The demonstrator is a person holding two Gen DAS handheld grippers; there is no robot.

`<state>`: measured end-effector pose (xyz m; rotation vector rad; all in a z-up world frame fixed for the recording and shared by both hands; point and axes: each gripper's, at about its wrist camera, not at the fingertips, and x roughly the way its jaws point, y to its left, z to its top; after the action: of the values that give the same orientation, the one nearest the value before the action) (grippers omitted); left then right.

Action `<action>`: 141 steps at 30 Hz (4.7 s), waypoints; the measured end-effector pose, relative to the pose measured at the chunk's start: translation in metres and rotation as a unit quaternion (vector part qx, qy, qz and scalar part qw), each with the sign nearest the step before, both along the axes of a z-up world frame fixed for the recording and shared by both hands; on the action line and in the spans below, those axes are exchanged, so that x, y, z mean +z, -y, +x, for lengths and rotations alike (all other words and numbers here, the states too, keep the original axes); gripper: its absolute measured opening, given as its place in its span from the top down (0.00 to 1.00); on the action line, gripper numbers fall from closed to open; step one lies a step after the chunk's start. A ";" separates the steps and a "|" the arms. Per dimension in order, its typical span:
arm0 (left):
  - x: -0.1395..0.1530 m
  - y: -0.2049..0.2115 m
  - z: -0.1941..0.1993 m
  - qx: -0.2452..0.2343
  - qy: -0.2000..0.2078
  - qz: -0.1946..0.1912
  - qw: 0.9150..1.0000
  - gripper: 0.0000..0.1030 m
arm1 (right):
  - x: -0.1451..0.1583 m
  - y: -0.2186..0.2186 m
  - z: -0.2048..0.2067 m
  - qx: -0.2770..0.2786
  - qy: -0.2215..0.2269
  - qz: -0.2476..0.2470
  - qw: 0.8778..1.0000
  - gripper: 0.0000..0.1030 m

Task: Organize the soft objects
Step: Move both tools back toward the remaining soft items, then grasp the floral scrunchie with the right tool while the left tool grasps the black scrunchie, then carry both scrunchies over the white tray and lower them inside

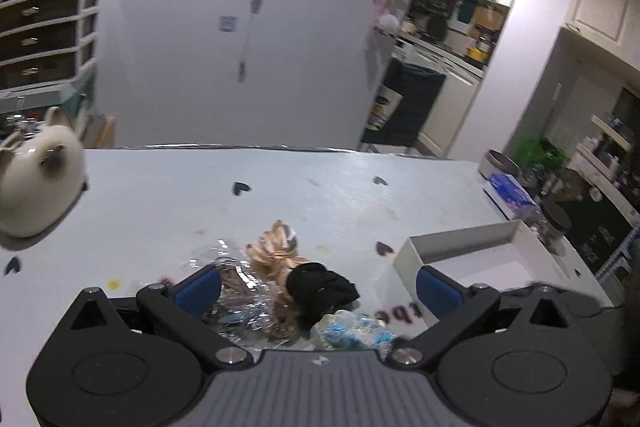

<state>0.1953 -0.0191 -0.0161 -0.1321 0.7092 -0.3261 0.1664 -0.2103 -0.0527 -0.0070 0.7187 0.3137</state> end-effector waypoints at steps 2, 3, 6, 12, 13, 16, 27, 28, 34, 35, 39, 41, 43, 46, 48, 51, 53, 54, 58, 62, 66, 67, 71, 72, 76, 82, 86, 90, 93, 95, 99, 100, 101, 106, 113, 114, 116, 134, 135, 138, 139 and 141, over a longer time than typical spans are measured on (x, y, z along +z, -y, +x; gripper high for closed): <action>-0.003 0.002 0.008 -0.019 -0.008 -0.005 1.000 0.11 | -0.009 -0.008 0.008 0.007 -0.015 -0.001 1.000 0.16; -0.005 0.003 0.012 -0.028 -0.015 -0.006 0.999 0.13 | -0.016 -0.013 0.012 0.010 -0.025 -0.003 1.000 0.19; -0.014 0.007 0.026 -0.049 -0.037 -0.008 0.998 0.19 | -0.029 -0.022 0.021 0.013 -0.046 -0.009 0.999 0.27; -0.036 0.021 0.063 -0.083 -0.084 -0.007 0.993 0.27 | -0.046 -0.020 0.037 0.002 -0.101 0.019 0.995 0.44; -0.039 0.023 0.068 -0.087 -0.089 -0.008 0.992 0.28 | -0.049 -0.019 0.038 0.002 -0.109 0.024 0.994 0.50; -0.051 0.032 0.083 -0.096 -0.106 -0.001 0.990 0.29 | -0.052 -0.014 0.041 -0.003 -0.119 0.031 0.992 0.66; -0.092 0.061 0.107 -0.129 -0.139 0.058 0.980 0.29 | -0.046 -0.004 0.020 0.002 -0.146 0.046 0.988 0.77; -0.096 0.063 0.107 -0.136 -0.146 0.064 0.978 0.29 | -0.045 -0.004 0.018 0.004 -0.148 0.046 0.988 0.77; -0.111 0.077 0.096 -0.158 -0.181 0.102 0.965 0.58 | -0.044 -0.005 0.010 0.008 -0.152 0.042 0.987 0.77; -0.112 0.076 0.095 -0.156 -0.181 0.103 0.966 0.61 | -0.044 -0.004 0.009 0.009 -0.153 0.042 0.987 0.78; -0.111 0.073 0.090 -0.149 -0.187 0.090 0.967 0.72 | -0.042 -0.006 0.003 0.012 -0.155 0.038 0.987 0.78; -0.110 0.070 0.087 -0.143 -0.188 0.084 0.968 0.74 | -0.040 -0.007 -0.001 0.016 -0.155 0.036 0.987 0.78; -0.108 0.066 0.083 -0.134 -0.188 0.069 0.970 0.74 | -0.039 -0.008 -0.003 0.021 -0.154 0.035 0.987 0.79; -0.098 0.058 0.078 -0.115 -0.177 0.050 0.976 0.75 | -0.036 -0.010 -0.009 0.027 -0.151 0.032 0.988 0.79; -0.089 0.050 0.075 -0.096 -0.165 0.038 0.981 0.75 | -0.035 -0.010 -0.012 0.030 -0.153 0.030 0.987 0.79; -0.072 0.039 0.072 -0.071 -0.144 0.024 0.987 0.75 | -0.032 -0.010 -0.019 0.033 -0.152 0.028 0.987 0.79; -0.060 0.031 0.068 -0.056 -0.132 0.016 0.990 0.75 | -0.029 -0.010 -0.023 0.033 -0.147 0.028 0.988 0.79; -0.054 0.027 0.065 -0.049 -0.126 0.014 0.991 0.75 | -0.026 -0.010 -0.025 0.033 -0.141 0.027 0.989 0.79; -0.031 0.013 0.050 -0.024 -0.106 0.004 0.994 0.75 | -0.008 -0.006 -0.032 0.025 -0.108 0.024 0.994 0.79; -0.011 0.003 0.031 -0.001 -0.085 -0.008 0.996 0.75 | 0.013 0.002 -0.037 0.019 -0.069 0.024 0.997 0.79; 0.006 0.000 0.012 0.016 -0.065 -0.021 0.998 0.75 | 0.033 0.011 -0.042 0.013 -0.036 0.025 0.999 0.79; 0.010 0.000 0.007 0.020 -0.060 -0.025 0.998 0.75 | 0.037 0.014 -0.043 0.010 -0.029 0.026 0.999 0.79; 0.021 0.005 -0.011 0.034 -0.043 -0.032 0.998 0.75 | 0.054 0.027 -0.048 -0.002 -0.005 0.031 0.999 0.79; 0.023 0.007 -0.015 0.038 -0.039 -0.035 0.998 0.75 | 0.056 0.031 -0.048 -0.005 0.000 0.032 0.999 0.79; 0.029 0.019 -0.032 0.049 -0.029 -0.043 0.997 0.75 | 0.066 0.050 -0.053 -0.018 0.017 0.039 0.999 0.79; 0.034 0.052 -0.048 0.061 -0.025 -0.045 0.997 0.75 | 0.076 0.085 -0.060 -0.025 0.030 0.039 0.998 0.79; 0.037 0.079 -0.055 0.065 -0.021 -0.046 0.997 0.75 | 0.082 0.115 -0.064 -0.023 0.037 0.039 0.998 0.79; 0.038 0.109 -0.059 0.064 -0.022 -0.049 0.997 0.75 | 0.086 0.147 -0.065 -0.026 0.041 0.040 0.998 0.79; 0.038 0.134 -0.062 0.060 -0.024 -0.050 0.997 0.75 | 0.087 0.170 -0.065 -0.027 0.042 0.042 0.998 0.79; 0.035 0.150 -0.063 0.057 -0.029 -0.052 0.997 0.75 | 0.086 0.184 -0.064 -0.027 0.043 0.042 0.998 0.79; 0.024 0.178 -0.062 0.051 -0.051 -0.054 0.996 0.75 | 0.082 0.211 -0.062 -0.029 0.037 0.041 0.998 0.79; 0.020 0.184 -0.061 0.049 -0.057 -0.055 0.996 0.75 | 0.081 0.217 -0.062 -0.031 0.036 0.040 0.998 0.79; 0.016 0.191 -0.060 0.048 -0.066 -0.055 0.995 0.75 | 0.080 0.222 -0.062 -0.032 0.035 0.039 0.998 0.79; -0.002 0.222 -0.053 0.038 -0.092 -0.055 0.994 0.75 | 0.072 0.254 -0.059 -0.045 0.027 0.037 0.998 0.79; -0.008 0.260 -0.038 0.032 -0.092 -0.053 0.994 0.75 | 0.058 0.294 -0.049 -0.067 0.013 0.031 0.997 0.79; -0.008 0.266 -0.034 0.031 -0.092 -0.053 0.994 0.75 | 0.056 0.299 -0.047 -0.070 0.012 0.030 0.997 0.79; -0.009 0.276 -0.028 0.029 -0.092 -0.051 0.994 0.75 | 0.052 0.310 -0.042 -0.076 0.010 0.027 0.997 0.79; -0.056 0.347 0.019 0.052 -0.093 -0.009 0.994 0.75 | -0.001 0.350 0.010 -0.094 -0.010 -0.006 0.995 0.79; -0.061 0.349 0.020 0.052 -0.096 -0.004 0.994 0.75 | -0.004 0.349 0.011 -0.094 -0.014 -0.007 0.995 0.79; -0.073 0.354 0.022 0.055 -0.109 0.000 0.992 0.75 | -0.015 0.350 0.016 -0.093 -0.028 -0.008 0.995 0.79; -0.077 0.356 0.024 0.055 -0.115 0.000 0.992 0.75 | -0.018 0.351 0.018 -0.092 -0.034 -0.007 0.995 0.79; -0.081 0.359 0.026 0.053 -0.121 0.000 0.991 0.75 | -0.021 0.351 0.020 -0.090 -0.042 -0.007 0.995 0.79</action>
<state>0.2212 -0.3778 -0.0971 -0.2109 0.9395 -0.2098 0.1867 -0.5616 -0.0742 0.0588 0.7987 0.1367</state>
